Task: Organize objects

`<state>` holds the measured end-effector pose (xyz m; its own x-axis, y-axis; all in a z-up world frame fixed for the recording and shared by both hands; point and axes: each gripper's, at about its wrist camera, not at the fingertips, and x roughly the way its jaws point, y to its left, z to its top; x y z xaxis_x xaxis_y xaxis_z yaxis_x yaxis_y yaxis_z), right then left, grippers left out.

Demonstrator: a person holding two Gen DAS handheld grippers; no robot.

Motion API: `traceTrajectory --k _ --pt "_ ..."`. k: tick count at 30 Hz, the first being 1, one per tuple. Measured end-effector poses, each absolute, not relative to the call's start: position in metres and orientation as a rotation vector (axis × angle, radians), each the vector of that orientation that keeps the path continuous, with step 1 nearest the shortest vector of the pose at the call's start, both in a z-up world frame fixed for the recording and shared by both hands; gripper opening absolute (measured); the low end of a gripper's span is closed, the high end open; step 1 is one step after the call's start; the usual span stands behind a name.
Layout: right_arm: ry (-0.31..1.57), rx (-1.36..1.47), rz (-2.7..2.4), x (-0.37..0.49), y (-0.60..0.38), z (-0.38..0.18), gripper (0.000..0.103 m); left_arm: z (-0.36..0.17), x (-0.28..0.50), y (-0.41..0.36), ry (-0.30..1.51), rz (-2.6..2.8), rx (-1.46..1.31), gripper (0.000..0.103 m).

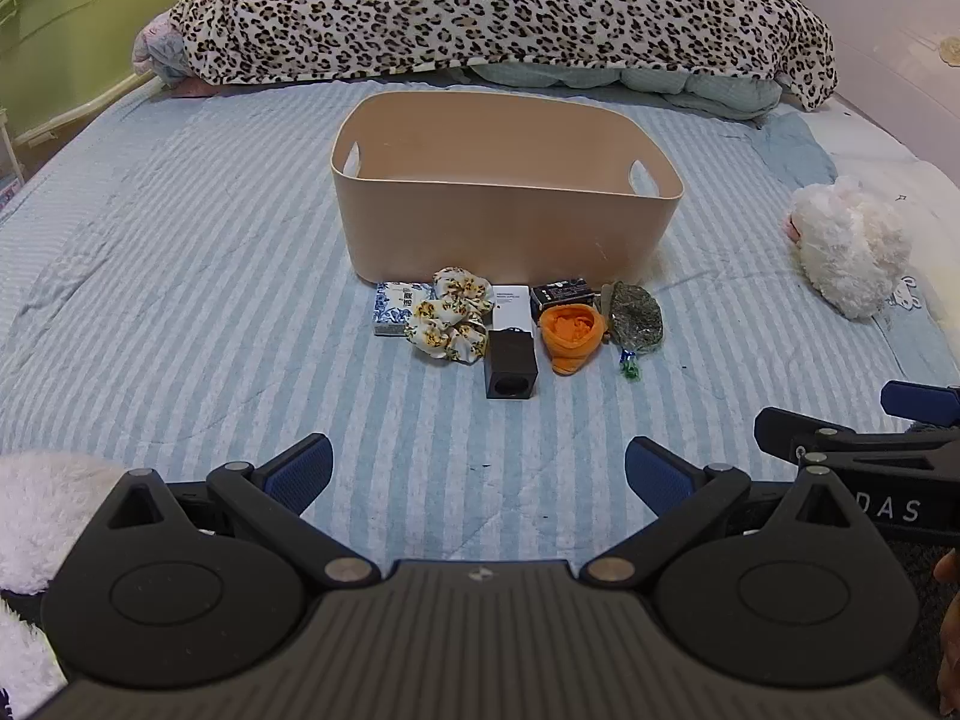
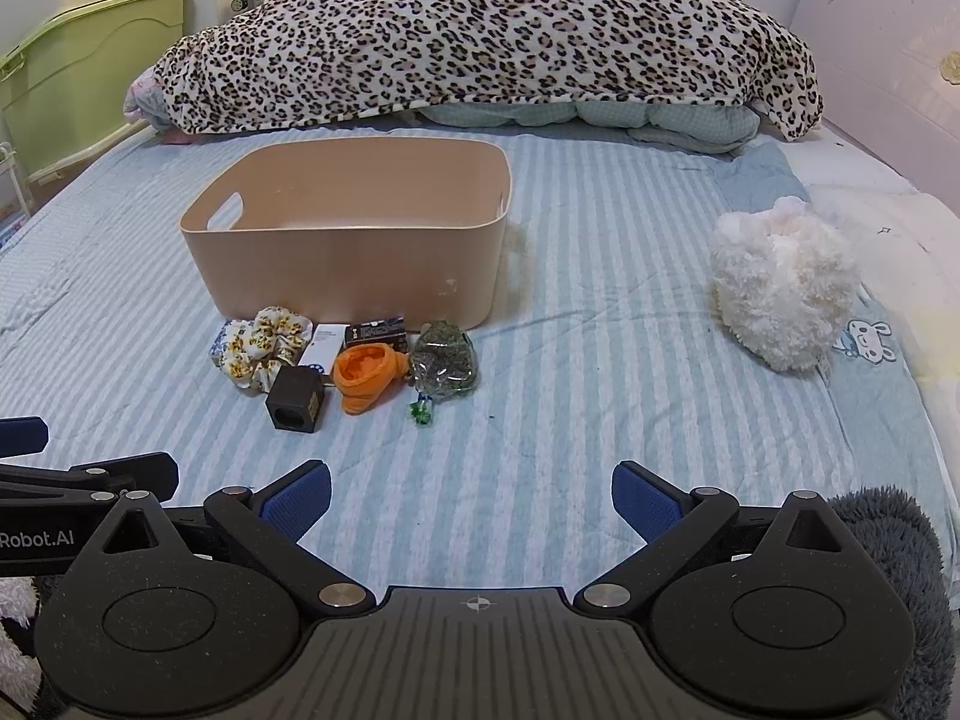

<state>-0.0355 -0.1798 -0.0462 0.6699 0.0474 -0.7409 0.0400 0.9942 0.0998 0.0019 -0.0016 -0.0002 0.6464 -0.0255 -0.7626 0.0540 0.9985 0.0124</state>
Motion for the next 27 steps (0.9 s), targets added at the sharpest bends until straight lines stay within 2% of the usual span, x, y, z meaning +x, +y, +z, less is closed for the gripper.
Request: traceTrajectory --k 27 --pt "0.836 0.106 0.002 -0.0346 -0.1798 -0.0441 0.099 0.0009 0.0015 -0.0029 0.860 -0.055 0.050 0.103"
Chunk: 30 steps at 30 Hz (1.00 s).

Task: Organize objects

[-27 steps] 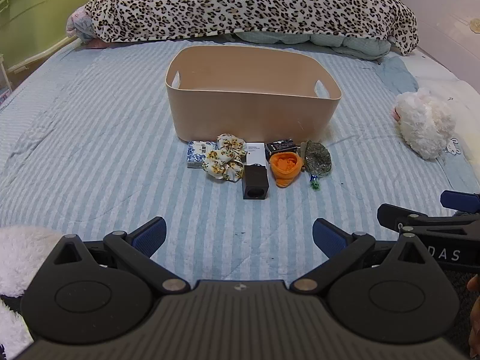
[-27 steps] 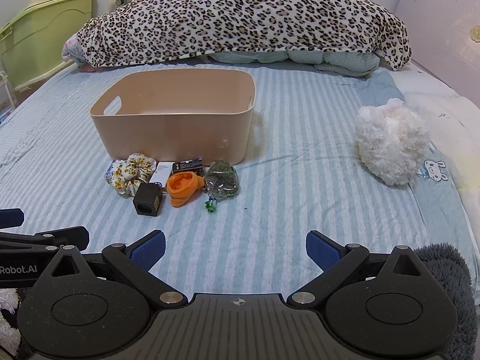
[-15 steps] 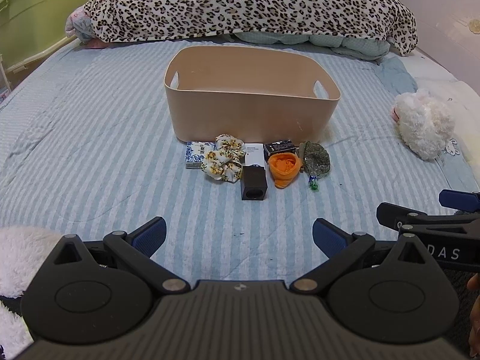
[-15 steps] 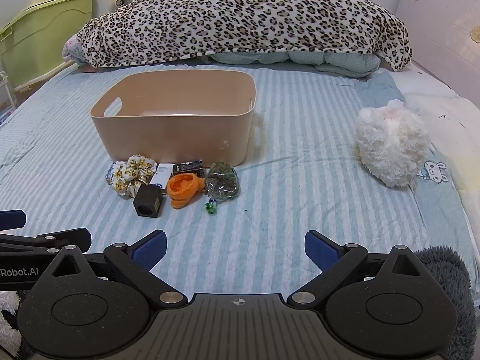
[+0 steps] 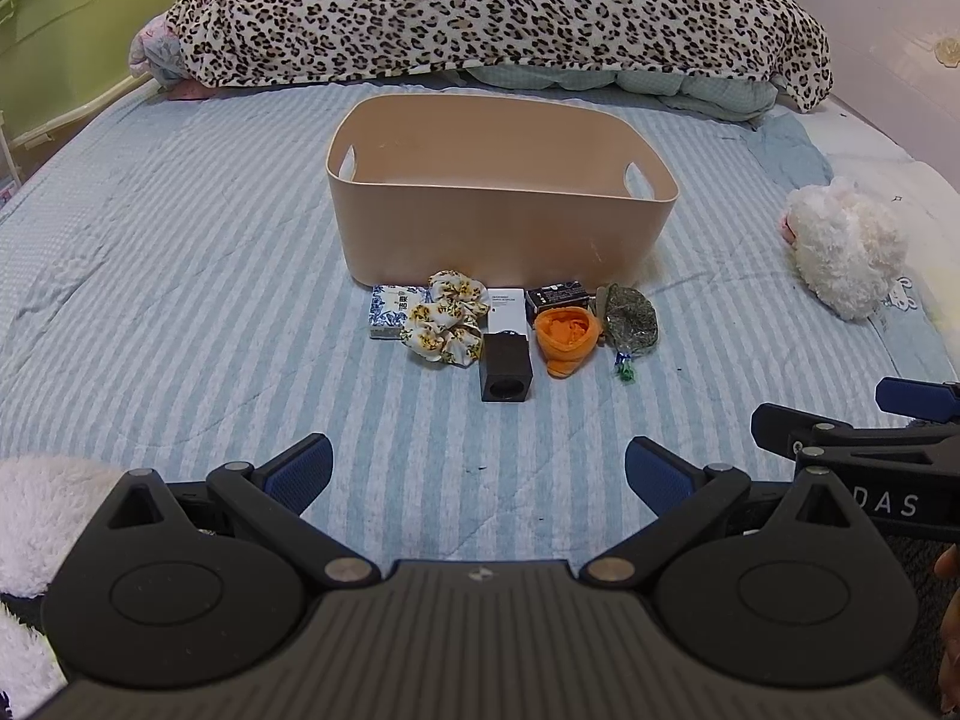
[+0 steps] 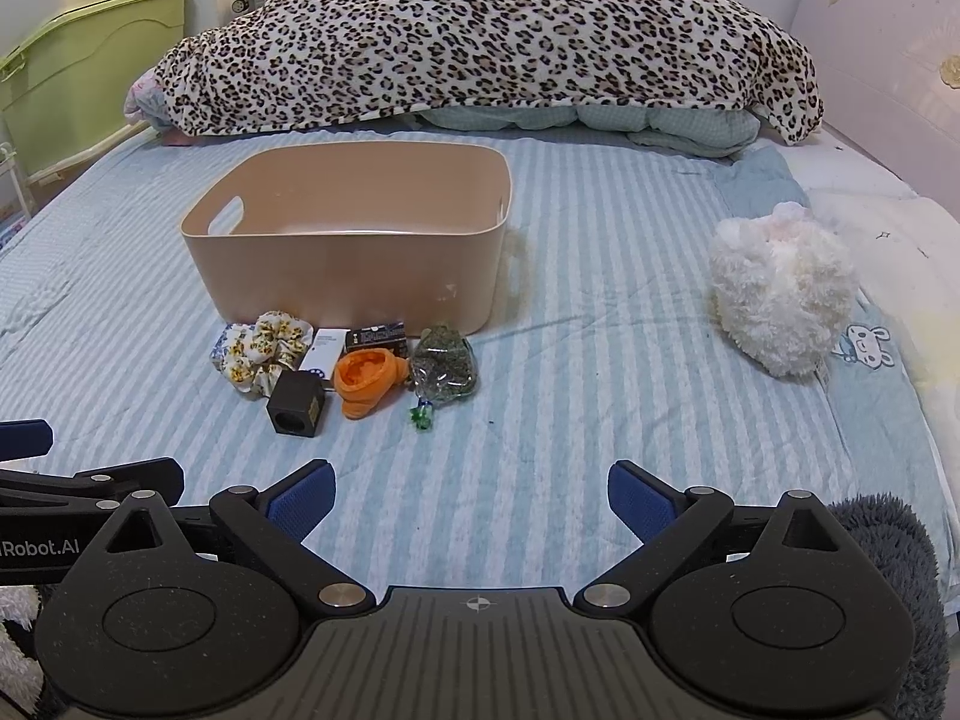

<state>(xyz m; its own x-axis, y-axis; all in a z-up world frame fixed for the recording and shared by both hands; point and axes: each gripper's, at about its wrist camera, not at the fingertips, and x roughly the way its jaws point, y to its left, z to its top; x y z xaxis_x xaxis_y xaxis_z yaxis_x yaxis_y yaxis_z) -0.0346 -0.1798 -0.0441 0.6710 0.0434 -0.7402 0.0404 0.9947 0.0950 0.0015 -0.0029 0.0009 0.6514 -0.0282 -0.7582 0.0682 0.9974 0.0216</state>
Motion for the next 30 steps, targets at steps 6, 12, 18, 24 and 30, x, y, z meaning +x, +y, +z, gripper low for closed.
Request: traceTrajectory --k 6,12,18,24,30 --pt "0.836 0.109 0.001 -0.035 -0.180 -0.044 0.099 0.001 0.002 -0.003 0.859 -0.057 0.050 0.103" --pt "0.842 0.111 0.002 -0.033 -0.180 -0.045 0.099 0.000 0.003 -0.003 0.864 -0.061 0.046 0.103" --pt "0.842 0.119 -0.001 -0.025 -0.183 -0.048 0.100 -0.003 0.009 -0.007 0.861 -0.047 0.061 0.103" --pt "0.850 0.135 -0.004 -0.010 -0.188 -0.054 0.103 -0.010 0.023 -0.007 0.886 -0.039 0.057 0.103" --pt "0.856 0.121 -0.014 0.012 -0.192 -0.061 0.103 -0.020 0.040 -0.007 0.900 -0.021 0.069 0.103"
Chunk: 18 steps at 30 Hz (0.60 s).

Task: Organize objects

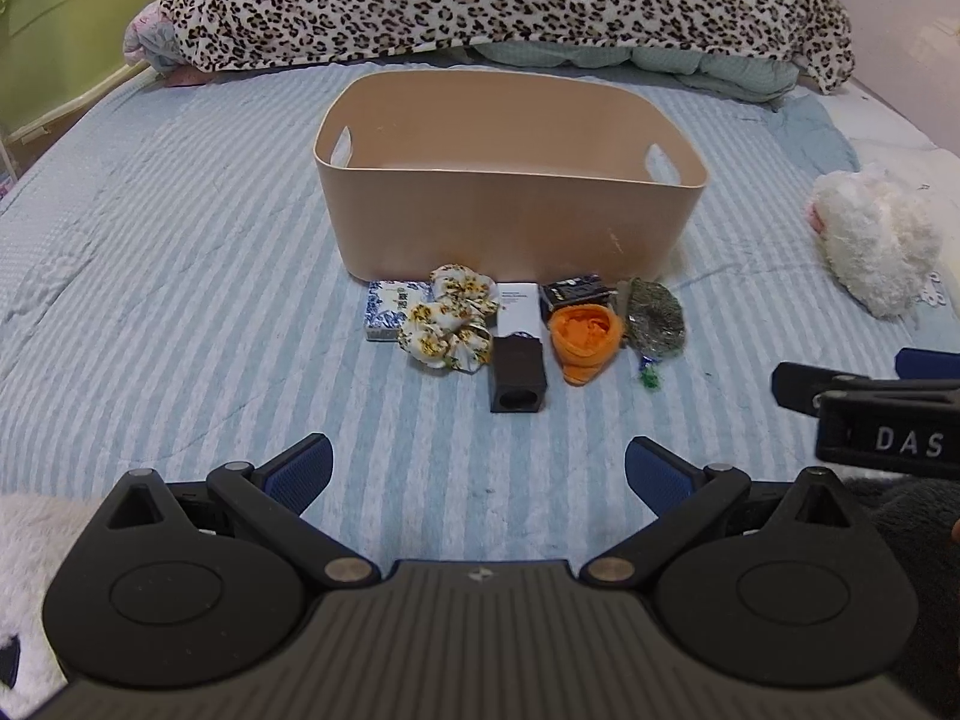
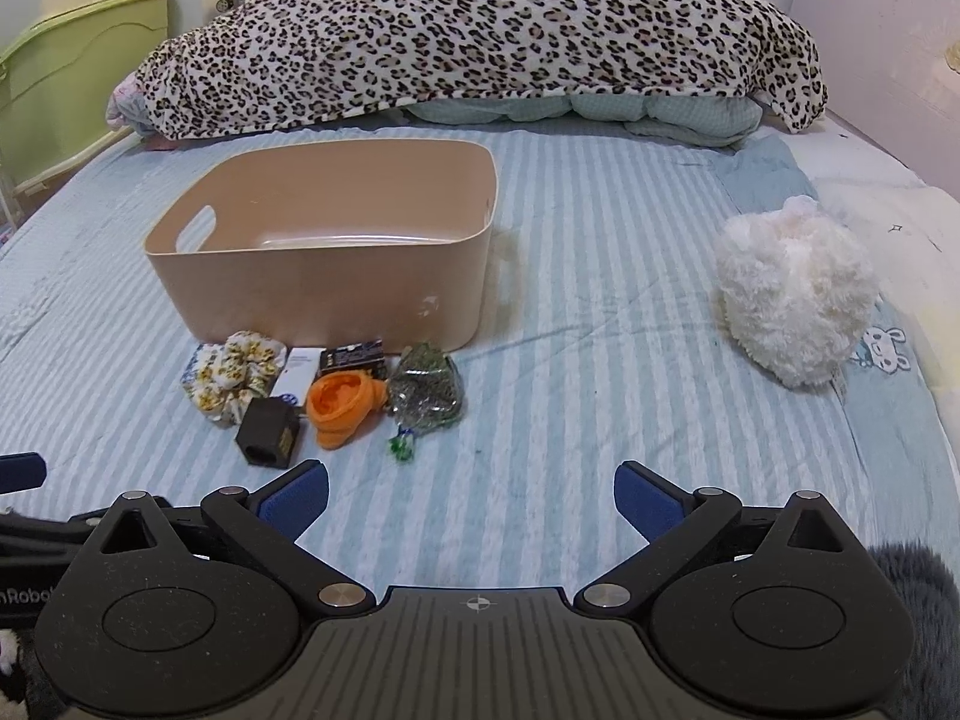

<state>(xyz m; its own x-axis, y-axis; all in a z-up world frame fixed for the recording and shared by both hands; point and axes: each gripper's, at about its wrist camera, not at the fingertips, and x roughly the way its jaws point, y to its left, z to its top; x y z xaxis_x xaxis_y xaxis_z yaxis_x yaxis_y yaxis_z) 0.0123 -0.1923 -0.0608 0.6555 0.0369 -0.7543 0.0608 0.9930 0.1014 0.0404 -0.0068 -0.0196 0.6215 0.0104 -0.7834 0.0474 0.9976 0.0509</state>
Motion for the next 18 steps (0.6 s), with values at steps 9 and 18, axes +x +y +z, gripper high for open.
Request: traceTrajectory --k 9,18 --pt "0.896 0.117 -0.010 0.060 -0.200 -0.082 0.103 -0.043 0.087 0.004 0.936 0.041 0.044 0.103" --pt "0.951 0.089 0.026 0.106 -0.197 -0.108 0.103 -0.076 0.137 0.002 1.029 0.011 0.044 0.103"
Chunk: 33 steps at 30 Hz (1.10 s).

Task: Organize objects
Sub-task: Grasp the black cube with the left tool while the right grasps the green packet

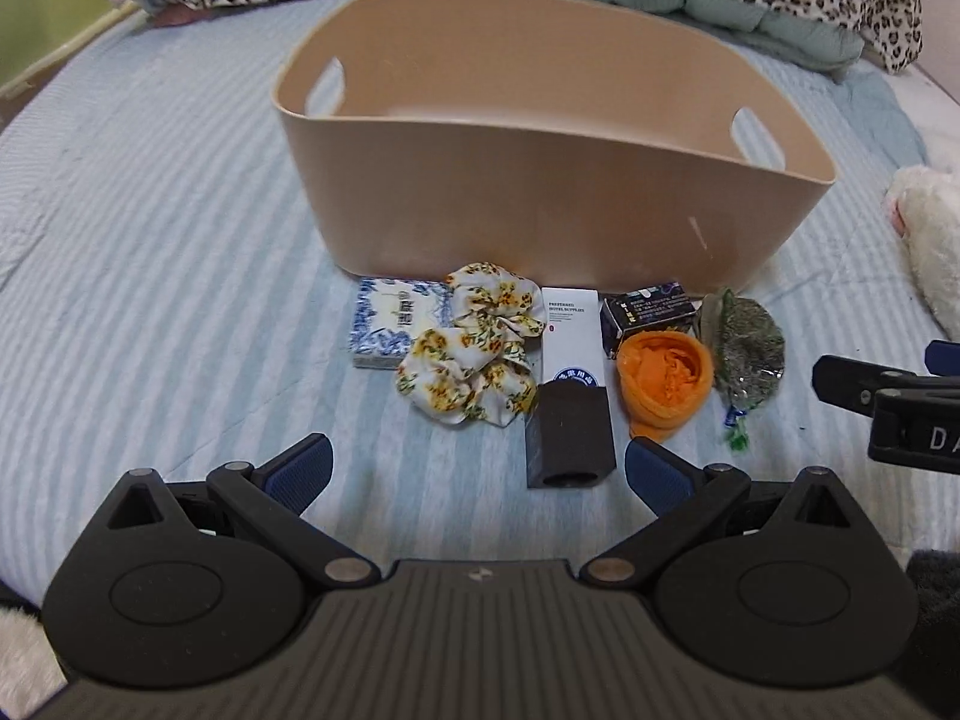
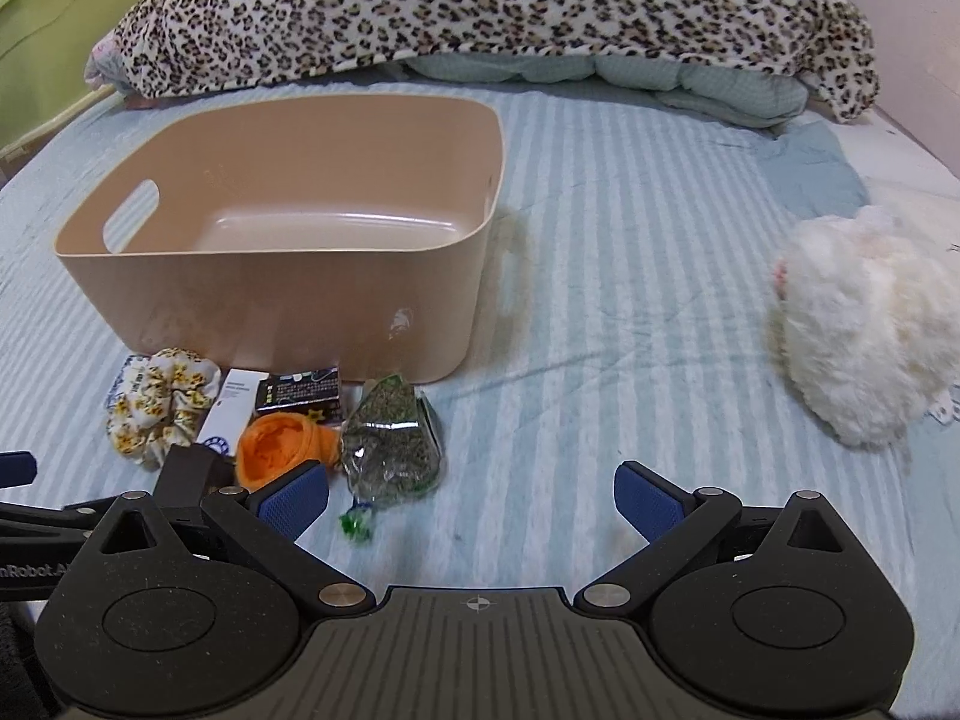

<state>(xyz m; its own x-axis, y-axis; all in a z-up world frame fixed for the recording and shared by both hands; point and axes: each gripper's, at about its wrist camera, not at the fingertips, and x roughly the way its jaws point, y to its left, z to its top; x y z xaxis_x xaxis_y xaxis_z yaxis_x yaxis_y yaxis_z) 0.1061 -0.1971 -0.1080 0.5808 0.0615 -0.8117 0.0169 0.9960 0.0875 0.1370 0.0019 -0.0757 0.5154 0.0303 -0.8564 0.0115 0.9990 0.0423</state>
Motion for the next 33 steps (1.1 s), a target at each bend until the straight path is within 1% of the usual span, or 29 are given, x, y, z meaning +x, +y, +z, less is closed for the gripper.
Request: traceTrajectory --k 10,12,14,19,20,21,22,23,24,25,26,27,28,29,31,33 --pt "1.019 0.119 0.067 0.130 -0.193 -0.145 0.103 -0.106 0.159 0.003 1.097 -0.039 0.004 0.102" --pt "1.039 0.115 0.070 0.135 -0.190 -0.154 0.100 -0.112 0.161 0.003 1.105 -0.049 -0.015 0.102" --pt "1.056 0.121 0.081 0.138 -0.188 -0.160 0.098 -0.118 0.161 0.004 1.106 -0.043 -0.022 0.092" --pt "1.038 0.087 0.091 0.143 -0.178 -0.167 0.095 -0.125 0.158 -0.002 1.086 -0.042 0.032 0.090" --pt "1.033 0.083 0.096 0.143 -0.176 -0.167 0.092 -0.125 0.156 -0.003 1.081 -0.046 0.037 0.089" --pt "1.025 0.080 0.103 0.142 -0.175 -0.167 0.088 -0.124 0.154 -0.004 1.076 -0.050 0.037 0.086" --pt "1.016 0.079 0.111 0.140 -0.175 -0.166 0.086 -0.124 0.153 -0.004 1.070 -0.054 0.034 0.081" --pt "1.004 0.079 0.119 0.138 -0.174 -0.166 0.081 -0.123 0.151 -0.004 1.065 -0.058 0.035 0.079" --pt "0.994 0.082 0.125 0.136 -0.175 -0.165 0.073 -0.122 0.149 -0.005 1.060 -0.062 0.038 0.074" --pt "0.986 0.086 0.133 0.134 -0.175 -0.164 0.068 -0.122 0.147 -0.005 1.053 -0.063 0.041 0.072" --pt "0.984 0.088 0.137 0.133 -0.174 -0.164 0.058 -0.122 0.145 -0.005 1.048 -0.062 0.041 0.070" --pt "0.981 0.088 0.140 0.131 -0.175 -0.164 0.050 -0.123 0.142 -0.006 1.043 -0.064 0.043 0.066" --pt "0.980 0.085 0.137 0.128 -0.175 -0.164 0.048 -0.123 0.139 -0.006 1.037 -0.064 0.047 0.062" --pt "0.979 0.083 0.137 0.126 -0.176 -0.164 0.047 -0.122 0.136 -0.006 1.030 -0.065 0.054 0.059" --pt "0.983 0.084 0.134 0.122 -0.177 -0.163 0.046 -0.122 0.129 -0.007 1.022 -0.071 0.068 0.045" --pt "0.988 0.099 0.135 0.118 -0.179 -0.160 0.045 -0.120 0.122 -0.007 1.021 -0.076 0.070 0.037"
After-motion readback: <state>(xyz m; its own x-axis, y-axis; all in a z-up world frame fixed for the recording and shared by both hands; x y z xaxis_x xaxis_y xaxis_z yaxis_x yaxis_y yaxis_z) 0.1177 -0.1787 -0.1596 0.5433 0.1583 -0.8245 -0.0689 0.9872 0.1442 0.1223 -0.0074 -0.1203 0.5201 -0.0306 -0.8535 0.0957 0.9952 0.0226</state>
